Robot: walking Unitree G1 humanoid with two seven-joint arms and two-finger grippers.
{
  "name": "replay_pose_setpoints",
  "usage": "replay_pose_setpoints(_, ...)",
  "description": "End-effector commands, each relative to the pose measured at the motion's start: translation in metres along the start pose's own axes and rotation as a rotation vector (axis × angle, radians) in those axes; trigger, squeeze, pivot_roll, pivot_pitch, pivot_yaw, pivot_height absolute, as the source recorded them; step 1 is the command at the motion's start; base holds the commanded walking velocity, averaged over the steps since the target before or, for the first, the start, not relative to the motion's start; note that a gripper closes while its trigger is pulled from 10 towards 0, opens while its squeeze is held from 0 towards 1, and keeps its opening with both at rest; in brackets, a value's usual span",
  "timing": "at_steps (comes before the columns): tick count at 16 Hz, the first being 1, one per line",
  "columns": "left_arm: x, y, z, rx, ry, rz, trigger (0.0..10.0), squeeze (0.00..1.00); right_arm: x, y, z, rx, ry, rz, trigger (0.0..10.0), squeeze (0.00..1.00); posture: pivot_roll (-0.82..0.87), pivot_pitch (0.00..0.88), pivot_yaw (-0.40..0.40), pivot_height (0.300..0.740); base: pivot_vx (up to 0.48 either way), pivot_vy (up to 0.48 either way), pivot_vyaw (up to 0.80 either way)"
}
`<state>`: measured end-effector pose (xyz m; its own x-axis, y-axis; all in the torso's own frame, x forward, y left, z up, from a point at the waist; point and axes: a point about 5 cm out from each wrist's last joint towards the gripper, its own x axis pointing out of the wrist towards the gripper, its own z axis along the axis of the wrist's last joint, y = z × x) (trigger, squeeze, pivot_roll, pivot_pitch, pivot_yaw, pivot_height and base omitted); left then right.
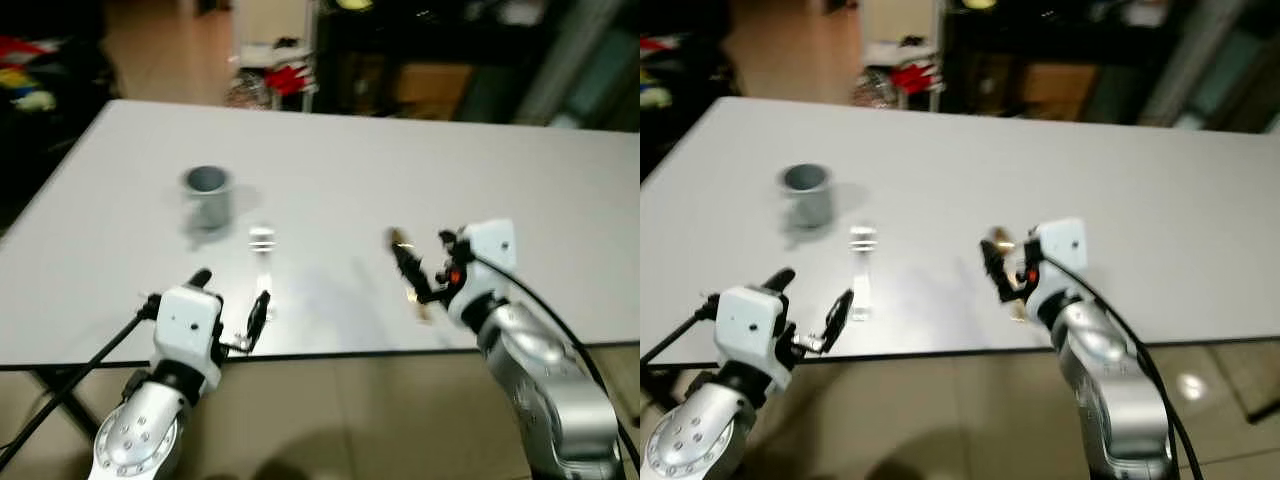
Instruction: Setting the table
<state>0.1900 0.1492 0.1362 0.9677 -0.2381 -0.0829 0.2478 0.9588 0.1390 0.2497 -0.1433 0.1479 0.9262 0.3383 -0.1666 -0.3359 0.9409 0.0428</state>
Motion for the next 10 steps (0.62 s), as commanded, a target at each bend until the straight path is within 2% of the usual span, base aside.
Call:
replay_pose_setpoints(1,0.001,-0.004,0.005,-0.006,-0.027,0.005,10.0,0.00,-0.004,-0.001,0.001,-0.014,-0.008,0.028,10.0,1.00,0.06,0.000,-0.053,0.740,0.000,-0.345,0.53)
replay_pose_setpoints(5,0.007,0.002,0.002,-0.006,-0.016,0.091,10.0,0.00,-0.011,0.006,-0.008,-0.041,-0.001,0.076,10.0,1.00,0.06,0.000,-0.052,0.740,0.000,0.000,0.80)
replay_pose_setpoints(10,0.010,0.001,0.001,0.010,-0.008,0.094,10.0,0.00,-0.012,0.001,-0.014,-0.073,0.026,0.052,10.0,1.00,0.06,0.001,-0.044,0.740,0.000,0.000,0.80)
